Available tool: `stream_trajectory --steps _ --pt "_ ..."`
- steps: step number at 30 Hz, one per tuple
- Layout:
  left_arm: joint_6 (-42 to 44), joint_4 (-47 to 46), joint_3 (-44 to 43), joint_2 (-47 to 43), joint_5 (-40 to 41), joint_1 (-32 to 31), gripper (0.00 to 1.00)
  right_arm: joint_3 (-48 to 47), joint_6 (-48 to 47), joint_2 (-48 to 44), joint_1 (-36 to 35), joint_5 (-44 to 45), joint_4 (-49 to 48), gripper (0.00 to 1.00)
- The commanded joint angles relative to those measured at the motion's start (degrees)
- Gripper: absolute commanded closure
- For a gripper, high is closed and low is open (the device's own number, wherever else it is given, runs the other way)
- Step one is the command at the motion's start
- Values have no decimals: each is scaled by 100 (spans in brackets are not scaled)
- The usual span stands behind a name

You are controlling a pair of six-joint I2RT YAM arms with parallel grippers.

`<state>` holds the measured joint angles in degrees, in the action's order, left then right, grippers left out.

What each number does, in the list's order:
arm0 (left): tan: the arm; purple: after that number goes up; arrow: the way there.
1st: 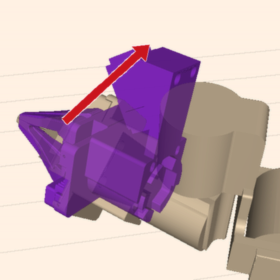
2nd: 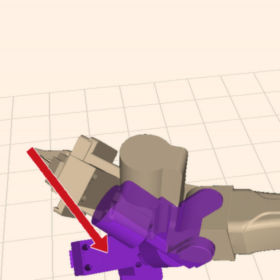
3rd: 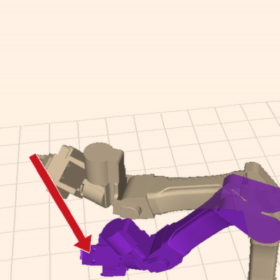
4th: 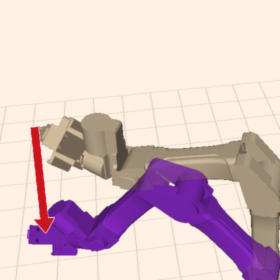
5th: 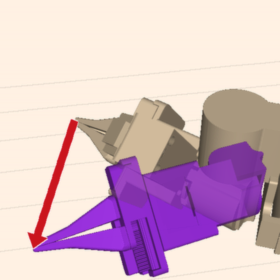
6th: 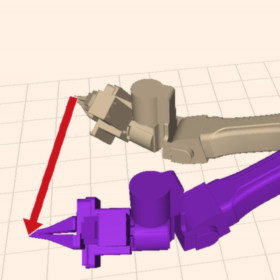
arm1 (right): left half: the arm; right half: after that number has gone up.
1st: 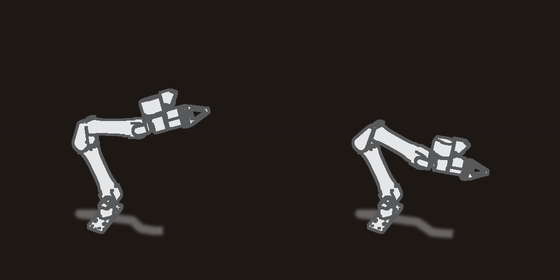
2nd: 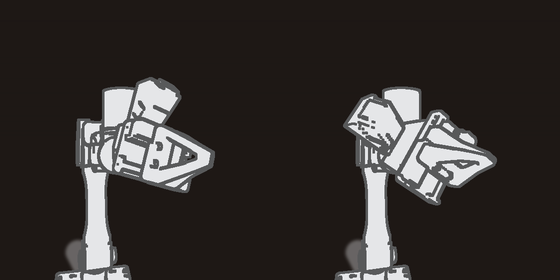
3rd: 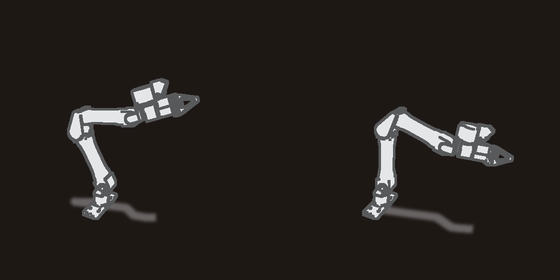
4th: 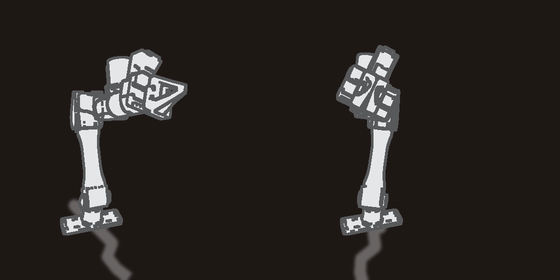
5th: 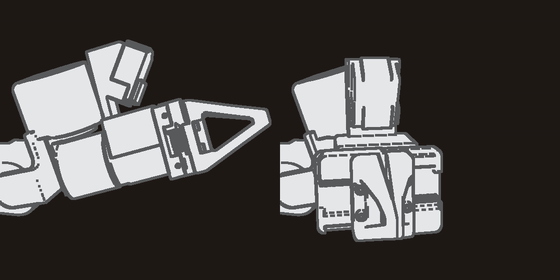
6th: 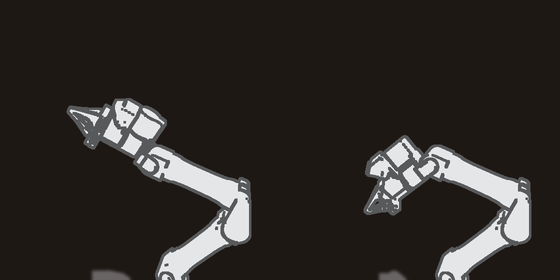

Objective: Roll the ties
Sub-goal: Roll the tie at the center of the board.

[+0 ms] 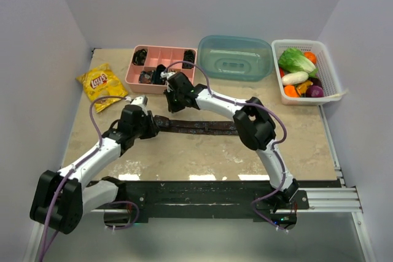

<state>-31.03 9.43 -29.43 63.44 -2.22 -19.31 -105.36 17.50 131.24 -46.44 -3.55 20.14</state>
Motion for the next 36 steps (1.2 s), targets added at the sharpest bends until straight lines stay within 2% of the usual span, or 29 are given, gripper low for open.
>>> stream_trajectory --steps 1,2,5,7,8,10,11,12,15,19,27,36 --pt "-62 94 -326 -157 12 129 57 321 -18 -810 20 30 -238 99" --pt "-27 59 -387 -122 -128 173 47 428 -10 -958 20 -22 -387 99" --pt "35 -99 -510 10 -348 366 31 744 -27 -1266 20 -277 -677 99" --pt "70 -265 -555 107 -480 559 24 902 -36 -1355 12 -505 -792 99" --pt "88 -345 -538 186 -847 699 18 947 -53 -1408 12 -567 -845 99" --pt "97 -651 -494 309 -1323 1209 15 1000 -97 -1382 3 -847 -924 99" --pt "105 -784 -424 475 -1882 1393 14 974 -132 -1347 3 -919 -907 99" --pt "106 -1081 -388 572 -2166 1752 13 965 -141 -1260 -6 -998 -881 98" --pt "-8 -1652 -204 976 -3125 2298 12 921 -203 -1075 -6 -1174 -819 98" --pt "-430 -2515 139 1425 -3969 2590 13 965 -176 -899 -50 -1280 -872 98" --pt "-387 -2701 227 1830 -3874 2599 13 1053 -150 -758 -59 -1227 -986 98" --pt "-448 -2946 236 2295 -3733 2590 24 1167 -141 -635 -67 -1323 -1039 99"
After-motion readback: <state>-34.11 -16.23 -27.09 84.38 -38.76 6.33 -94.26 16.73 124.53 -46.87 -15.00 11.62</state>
